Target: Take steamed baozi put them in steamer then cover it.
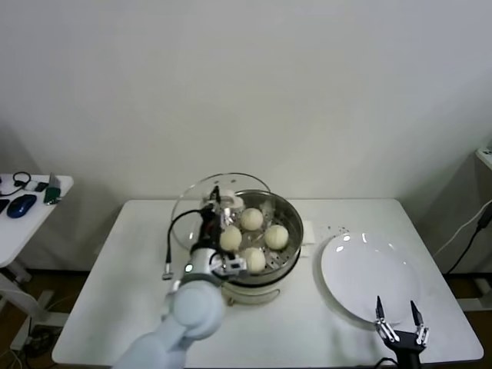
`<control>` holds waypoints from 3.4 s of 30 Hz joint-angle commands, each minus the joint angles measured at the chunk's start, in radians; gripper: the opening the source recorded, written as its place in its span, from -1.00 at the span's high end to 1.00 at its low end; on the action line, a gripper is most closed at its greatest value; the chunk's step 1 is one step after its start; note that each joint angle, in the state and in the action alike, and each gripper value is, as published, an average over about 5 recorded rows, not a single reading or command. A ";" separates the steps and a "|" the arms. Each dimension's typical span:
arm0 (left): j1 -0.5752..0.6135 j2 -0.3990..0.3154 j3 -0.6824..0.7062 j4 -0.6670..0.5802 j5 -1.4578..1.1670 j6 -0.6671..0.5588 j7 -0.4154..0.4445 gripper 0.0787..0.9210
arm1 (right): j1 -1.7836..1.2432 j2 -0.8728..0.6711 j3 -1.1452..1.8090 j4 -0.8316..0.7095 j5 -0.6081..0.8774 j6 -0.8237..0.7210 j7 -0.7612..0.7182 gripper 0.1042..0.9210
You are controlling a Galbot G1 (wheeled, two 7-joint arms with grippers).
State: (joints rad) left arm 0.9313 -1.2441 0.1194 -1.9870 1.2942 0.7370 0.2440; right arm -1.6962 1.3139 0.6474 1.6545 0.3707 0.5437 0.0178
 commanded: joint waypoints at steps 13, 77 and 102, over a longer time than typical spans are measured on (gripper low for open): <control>0.010 -0.272 0.087 0.186 0.253 0.032 0.019 0.86 | 0.021 -0.001 0.007 -0.041 0.014 0.013 0.000 -0.76; 0.074 -0.190 0.118 0.046 0.128 0.025 -0.005 0.11 | 0.018 0.007 0.008 -0.042 0.000 0.015 -0.018 -0.76; 0.551 -0.017 -0.765 -0.221 -1.299 -0.673 -0.406 -0.77 | -0.049 -0.022 0.011 0.103 -0.071 -0.103 0.026 -0.76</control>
State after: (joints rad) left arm 1.2433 -1.3020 -0.1107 -2.1320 0.9236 0.6485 -0.0070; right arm -1.7198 1.3011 0.6497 1.6988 0.3546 0.4807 0.0260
